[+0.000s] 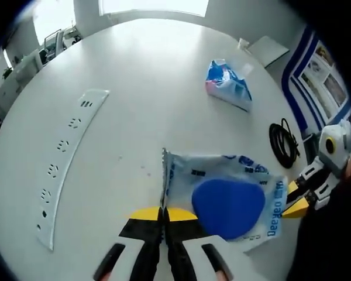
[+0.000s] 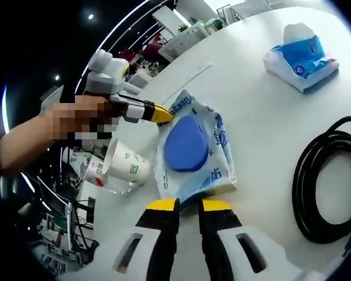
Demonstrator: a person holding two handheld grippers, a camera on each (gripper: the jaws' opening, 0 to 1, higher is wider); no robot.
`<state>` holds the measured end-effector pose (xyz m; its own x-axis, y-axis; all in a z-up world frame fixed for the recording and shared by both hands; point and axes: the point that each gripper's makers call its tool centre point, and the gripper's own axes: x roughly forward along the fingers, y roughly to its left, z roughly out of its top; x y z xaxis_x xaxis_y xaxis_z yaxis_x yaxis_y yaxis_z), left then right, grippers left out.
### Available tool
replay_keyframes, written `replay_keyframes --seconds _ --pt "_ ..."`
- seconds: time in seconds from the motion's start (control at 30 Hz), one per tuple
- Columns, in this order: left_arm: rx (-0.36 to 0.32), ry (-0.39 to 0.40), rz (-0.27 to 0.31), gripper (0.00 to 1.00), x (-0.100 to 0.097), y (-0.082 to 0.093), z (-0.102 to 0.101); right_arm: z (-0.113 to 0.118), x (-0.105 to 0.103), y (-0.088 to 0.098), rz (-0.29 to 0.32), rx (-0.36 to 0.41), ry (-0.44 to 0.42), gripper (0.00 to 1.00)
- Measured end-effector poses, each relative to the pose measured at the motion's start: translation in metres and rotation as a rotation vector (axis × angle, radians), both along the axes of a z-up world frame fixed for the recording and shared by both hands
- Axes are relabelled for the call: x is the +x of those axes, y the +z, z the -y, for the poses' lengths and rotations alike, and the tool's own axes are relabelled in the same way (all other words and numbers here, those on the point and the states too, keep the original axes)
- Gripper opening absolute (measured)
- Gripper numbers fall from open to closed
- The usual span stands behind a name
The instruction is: Arrange the tabletop items into an orderly group along one side of the table until the central work area is clear of visible clutter.
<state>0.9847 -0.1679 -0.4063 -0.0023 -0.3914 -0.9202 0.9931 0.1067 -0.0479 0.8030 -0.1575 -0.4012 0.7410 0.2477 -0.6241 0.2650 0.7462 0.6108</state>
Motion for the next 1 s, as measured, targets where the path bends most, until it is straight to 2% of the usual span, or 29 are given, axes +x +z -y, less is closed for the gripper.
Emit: replay_keyframes --seconds 0.23,0.6,0.8,1.0 --pt "0.014 -0.022 0.017 0.0 -0.004 0.005 -0.001 -0.002 0.001 0.009 0.024 0.004 -0.005 0.05" --pt "0.008 0.005 0.035 0.0 -0.002 0.024 -0.007 0.006 0.001 0.029 0.073 -0.027 -0.003 0.04" --pt "0.011 0.021 0.067 0.0 -0.006 0.039 -0.011 0.02 -0.003 0.043 0.105 -0.046 -0.017 0.04" --pt "-0.008 0.055 0.069 0.0 -0.014 0.054 -0.009 0.044 -0.008 0.057 0.118 -0.06 -0.035 0.03"
